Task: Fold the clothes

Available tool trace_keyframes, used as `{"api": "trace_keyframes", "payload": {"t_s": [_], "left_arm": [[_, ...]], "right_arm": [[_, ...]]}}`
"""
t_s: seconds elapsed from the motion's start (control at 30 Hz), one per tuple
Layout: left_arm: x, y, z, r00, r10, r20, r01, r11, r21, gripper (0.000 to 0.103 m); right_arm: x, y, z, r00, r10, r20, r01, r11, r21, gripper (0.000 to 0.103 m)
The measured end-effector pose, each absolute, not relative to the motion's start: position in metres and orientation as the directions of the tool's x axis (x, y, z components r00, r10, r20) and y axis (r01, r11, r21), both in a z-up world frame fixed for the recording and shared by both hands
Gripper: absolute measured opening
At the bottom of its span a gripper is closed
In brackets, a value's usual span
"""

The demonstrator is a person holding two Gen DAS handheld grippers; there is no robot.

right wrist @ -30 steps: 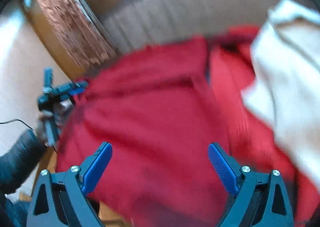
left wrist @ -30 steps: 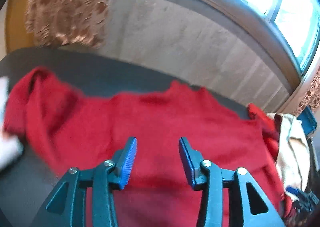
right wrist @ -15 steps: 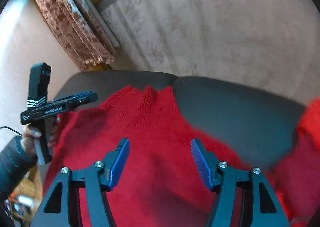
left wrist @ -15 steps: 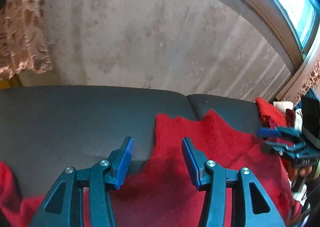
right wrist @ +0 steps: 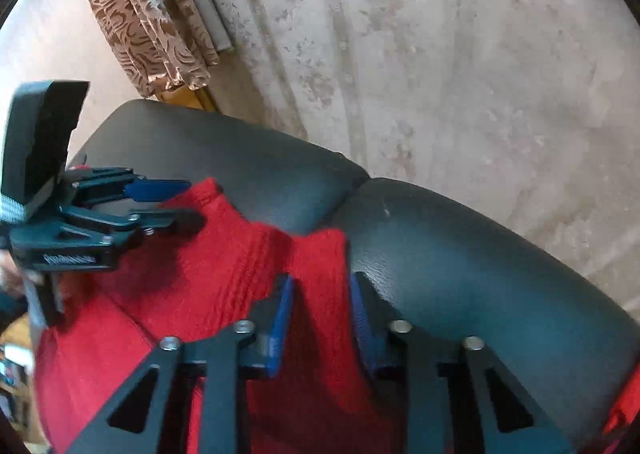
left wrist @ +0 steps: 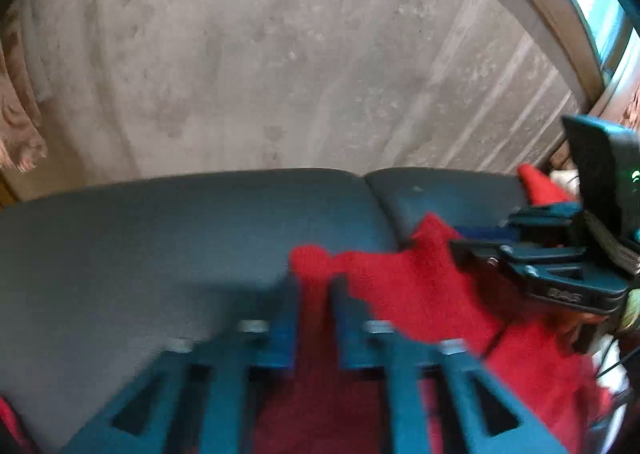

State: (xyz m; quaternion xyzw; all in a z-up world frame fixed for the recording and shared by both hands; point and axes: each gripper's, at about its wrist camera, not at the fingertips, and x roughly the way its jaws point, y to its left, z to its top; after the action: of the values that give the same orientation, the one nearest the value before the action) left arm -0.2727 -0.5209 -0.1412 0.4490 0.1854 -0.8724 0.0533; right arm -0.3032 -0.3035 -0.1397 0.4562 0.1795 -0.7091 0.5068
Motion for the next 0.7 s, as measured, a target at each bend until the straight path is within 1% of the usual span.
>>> {"api": "trace_keyframes", "payload": {"t_s": [0.13, 0.27, 0.33, 0.4, 0.5, 0.57, 0.63, 0.7], "left_arm": [[-0.252, -0.518, -0.118, -0.687, 0.095, -0.721, 0.233, -0.910, -0.342, 0.007], [-0.216, -0.497, -0.090, -0.756, 0.107, -0.646, 0.172, -0.919, -0.354, 0.007], [-0.195, -0.482, -0.084, -0.768, 0.101, -0.632, 0.150, -0.931, -0.332, 0.007], [-0.173, -0.466, -0.083, -0.773, 0.084, -0.629, 0.136, -0.946, -0.294, 0.007], [-0.149, -0.450, -0.097, -0.756, 0.068, -0.651, 0.146, -0.952, -0.269, 0.007], [-0.136, -0.443, -0.109, -0.736, 0.056, -0.675, 0.168, -0.950, -0.263, 0.007], [-0.123, -0.441, -0.123, -0.717, 0.067, -0.694, 0.187, -0.940, -0.284, 0.008], [-0.108, -0.439, -0.134, -0.697, 0.063, -0.714, 0.214, -0.932, -0.292, 0.013]], "right_arm": [[-0.296, -0.301, -0.124, -0.062, -0.580, -0.812, 0.887, -0.406, 0.222, 0.007], [-0.276, -0.275, -0.096, -0.066, -0.661, -0.747, 0.889, -0.379, 0.257, 0.007], [-0.262, -0.256, -0.083, -0.069, -0.700, -0.711, 0.888, -0.367, 0.275, 0.007], [-0.246, -0.238, -0.078, -0.065, -0.724, -0.687, 0.888, -0.356, 0.292, 0.007], [-0.222, -0.210, -0.085, -0.058, -0.733, -0.678, 0.880, -0.358, 0.312, 0.007], [-0.210, -0.194, -0.101, -0.053, -0.719, -0.693, 0.862, -0.383, 0.331, 0.007], [-0.203, -0.184, -0.116, -0.051, -0.697, -0.715, 0.851, -0.405, 0.334, 0.007], [-0.197, -0.173, -0.125, -0.042, -0.681, -0.731, 0.840, -0.420, 0.342, 0.008]]}}
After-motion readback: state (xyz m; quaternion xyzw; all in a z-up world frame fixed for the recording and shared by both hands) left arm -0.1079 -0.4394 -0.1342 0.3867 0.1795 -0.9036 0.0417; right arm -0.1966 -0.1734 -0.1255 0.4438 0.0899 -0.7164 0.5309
